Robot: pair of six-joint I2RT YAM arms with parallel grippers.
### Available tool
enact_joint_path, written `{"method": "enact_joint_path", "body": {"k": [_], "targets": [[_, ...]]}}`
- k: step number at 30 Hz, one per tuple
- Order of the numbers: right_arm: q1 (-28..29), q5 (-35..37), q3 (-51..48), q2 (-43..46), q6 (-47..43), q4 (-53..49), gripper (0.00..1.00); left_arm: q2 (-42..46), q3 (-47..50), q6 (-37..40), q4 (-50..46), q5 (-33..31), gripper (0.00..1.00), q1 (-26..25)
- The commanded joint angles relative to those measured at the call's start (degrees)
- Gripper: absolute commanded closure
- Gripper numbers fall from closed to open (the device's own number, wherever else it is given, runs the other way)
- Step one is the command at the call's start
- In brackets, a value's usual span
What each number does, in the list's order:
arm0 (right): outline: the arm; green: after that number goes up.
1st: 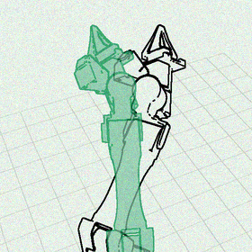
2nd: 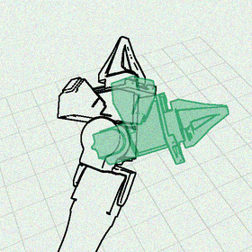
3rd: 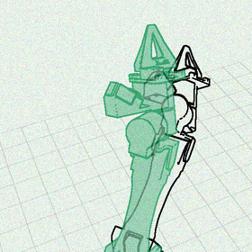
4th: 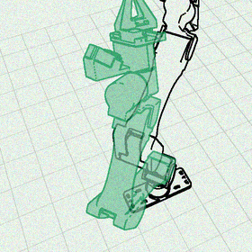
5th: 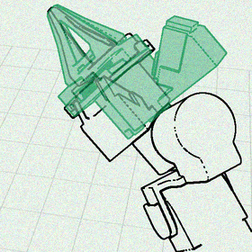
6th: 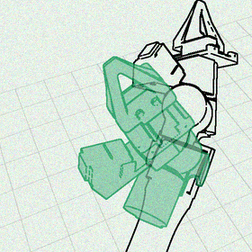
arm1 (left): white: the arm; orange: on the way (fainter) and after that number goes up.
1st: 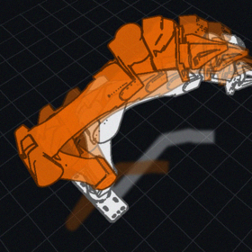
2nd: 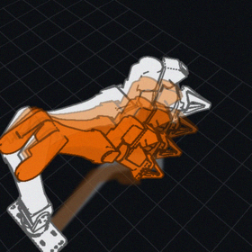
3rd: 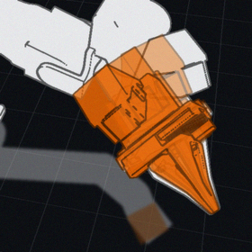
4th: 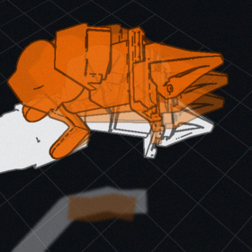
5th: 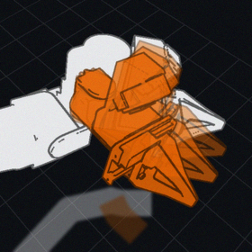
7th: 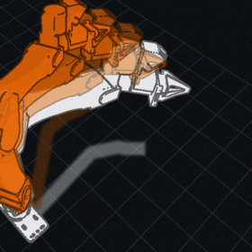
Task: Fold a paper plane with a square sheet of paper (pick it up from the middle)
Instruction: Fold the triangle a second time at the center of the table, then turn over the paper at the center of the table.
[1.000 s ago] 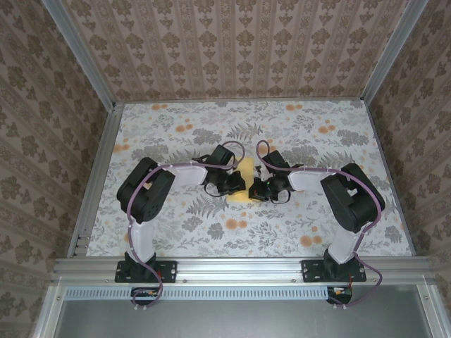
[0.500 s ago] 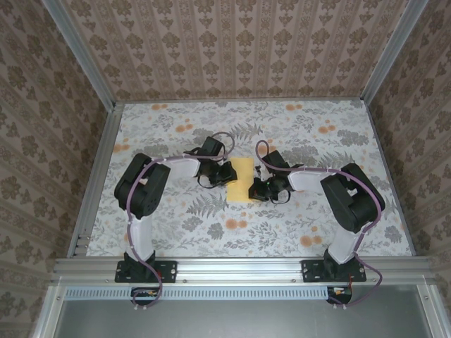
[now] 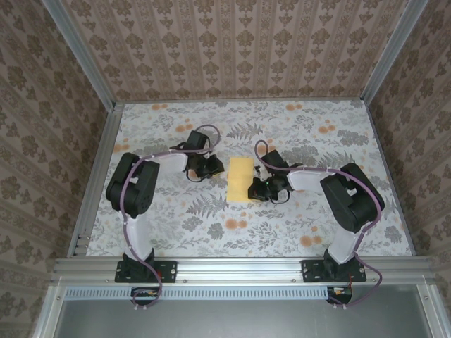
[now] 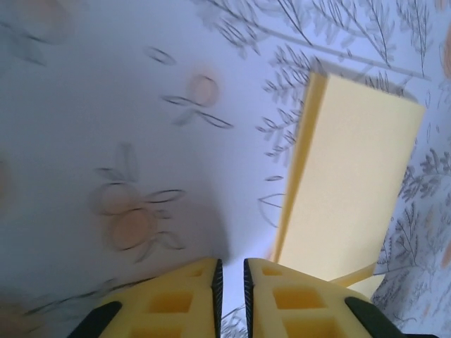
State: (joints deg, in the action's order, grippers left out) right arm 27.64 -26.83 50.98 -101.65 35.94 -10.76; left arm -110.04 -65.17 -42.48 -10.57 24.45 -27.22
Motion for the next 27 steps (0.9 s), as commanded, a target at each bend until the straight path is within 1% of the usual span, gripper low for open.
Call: {"method": "enact_joint_path", "body": {"k": [1, 3, 6, 9, 12, 15, 20, 27], "targets": [[0.1, 2.9, 1.3, 2.8, -0.5, -3.9, 0.87, 6.0, 1.7, 3.3, -2.0, -2.0, 0.78, 0.7], [0.1, 2.2, 2.5, 6.0, -0.5, -2.7, 0.81, 8.1, 3.4, 2.9, -1.1, -1.2, 0.74, 0.8], [-0.3, 3.8, 4.2, 9.7, -0.9, -2.1, 0.73, 10.4, 7.2, 0.9, 2.3, 1.3, 0.68, 0.7], [-1.0, 5.0, 5.9, 9.6, -2.0, -2.1, 0.68, 11.9, 10.5, -1.4, 5.9, 3.5, 0.62, 0.2], [-1.3, 5.4, 8.2, 7.0, -3.2, -2.9, 0.68, 12.0, 11.8, -3.0, 7.5, 4.6, 0.6, -1.5], [-1.3, 3.1, 10.4, 3.8, -3.3, -2.3, 0.7, 11.5, 12.5, -4.9, 9.5, 5.0, 0.6, -3.2], [-1.3, 1.9, 13.0, -1.3, -3.4, -3.4, 0.74, 8.8, 11.5, -7.4, 11.3, 6.0, 0.62, -5.7], [-2.5, 3.5, 13.3, -6.3, -3.1, -3.7, 0.78, 4.5, 9.3, -10.0, 11.8, 6.6, 0.65, -7.4]]}}
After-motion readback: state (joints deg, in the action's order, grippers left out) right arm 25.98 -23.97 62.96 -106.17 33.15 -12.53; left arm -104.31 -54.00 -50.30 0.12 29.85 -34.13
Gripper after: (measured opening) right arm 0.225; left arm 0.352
